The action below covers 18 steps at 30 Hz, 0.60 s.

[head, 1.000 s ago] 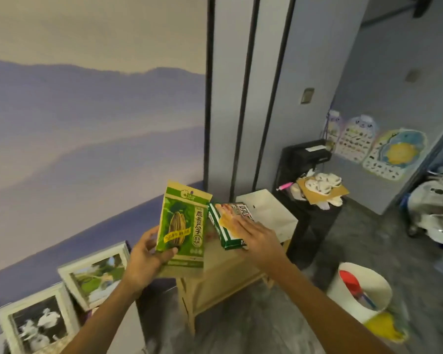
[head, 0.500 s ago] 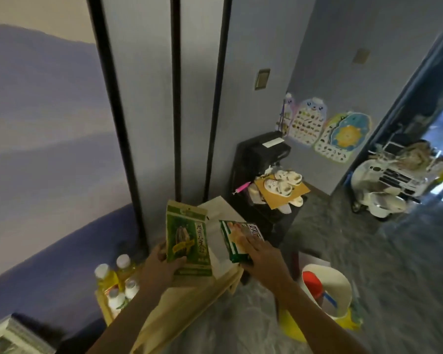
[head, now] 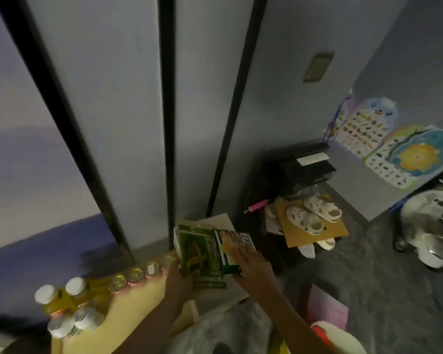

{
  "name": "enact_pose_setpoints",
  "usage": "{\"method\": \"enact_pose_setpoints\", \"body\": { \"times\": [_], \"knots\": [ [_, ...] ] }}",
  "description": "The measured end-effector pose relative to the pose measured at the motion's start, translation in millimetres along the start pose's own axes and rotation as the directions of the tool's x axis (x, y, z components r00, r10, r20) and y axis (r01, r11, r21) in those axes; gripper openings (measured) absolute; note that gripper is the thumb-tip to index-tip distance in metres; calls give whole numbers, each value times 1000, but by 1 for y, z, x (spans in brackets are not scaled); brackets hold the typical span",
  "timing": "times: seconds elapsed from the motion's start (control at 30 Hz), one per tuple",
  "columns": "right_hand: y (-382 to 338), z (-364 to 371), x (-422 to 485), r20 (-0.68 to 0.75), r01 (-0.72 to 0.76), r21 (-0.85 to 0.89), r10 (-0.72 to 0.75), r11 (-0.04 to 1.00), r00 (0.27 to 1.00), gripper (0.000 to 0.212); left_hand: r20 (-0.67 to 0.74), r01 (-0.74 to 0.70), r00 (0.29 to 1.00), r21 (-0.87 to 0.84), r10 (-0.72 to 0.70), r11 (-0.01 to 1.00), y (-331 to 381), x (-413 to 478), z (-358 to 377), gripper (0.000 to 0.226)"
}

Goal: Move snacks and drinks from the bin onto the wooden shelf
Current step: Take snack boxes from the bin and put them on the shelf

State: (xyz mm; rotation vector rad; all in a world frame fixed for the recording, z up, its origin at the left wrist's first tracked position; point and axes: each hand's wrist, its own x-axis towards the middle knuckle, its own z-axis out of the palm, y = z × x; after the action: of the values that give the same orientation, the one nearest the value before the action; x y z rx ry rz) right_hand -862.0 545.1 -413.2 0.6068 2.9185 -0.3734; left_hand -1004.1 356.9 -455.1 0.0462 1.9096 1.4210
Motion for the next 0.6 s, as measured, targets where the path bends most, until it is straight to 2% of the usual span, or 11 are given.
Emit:
{"method": "enact_pose_setpoints", "body": {
  "times": [0.1, 0.2, 0.27, 0.33, 0.47, 0.6],
  "knots": [
    [27, 24, 46, 26, 119, 31, -120, 992, 992, 79, -103, 39, 994, 0, -39, 999, -21, 30, 37, 60],
    [44, 50, 82, 92, 240, 31, -242, 970, 966, 95, -228, 57, 972, -25, -61, 998, -26, 43, 67, 60],
    [49, 69, 98, 119, 279, 41, -282, 959, 952, 93, -301, 78, 949, -72, -96, 994, -27, 52, 83, 60],
    [52, 87, 109, 144, 266, 76, -275, 961, 951, 91, -325, 109, 936, -95, -134, 990, -37, 59, 99, 59],
    [61, 122, 124, 207, 242, 42, -246, 969, 947, 93, -383, 218, 900, -14, -206, 976, -56, 72, 110, 60],
    [71, 153, 138, 222, 199, -48, -184, 979, 958, 109, -433, 283, 879, 134, -201, 950, -73, 85, 103, 66]
  ]
}}
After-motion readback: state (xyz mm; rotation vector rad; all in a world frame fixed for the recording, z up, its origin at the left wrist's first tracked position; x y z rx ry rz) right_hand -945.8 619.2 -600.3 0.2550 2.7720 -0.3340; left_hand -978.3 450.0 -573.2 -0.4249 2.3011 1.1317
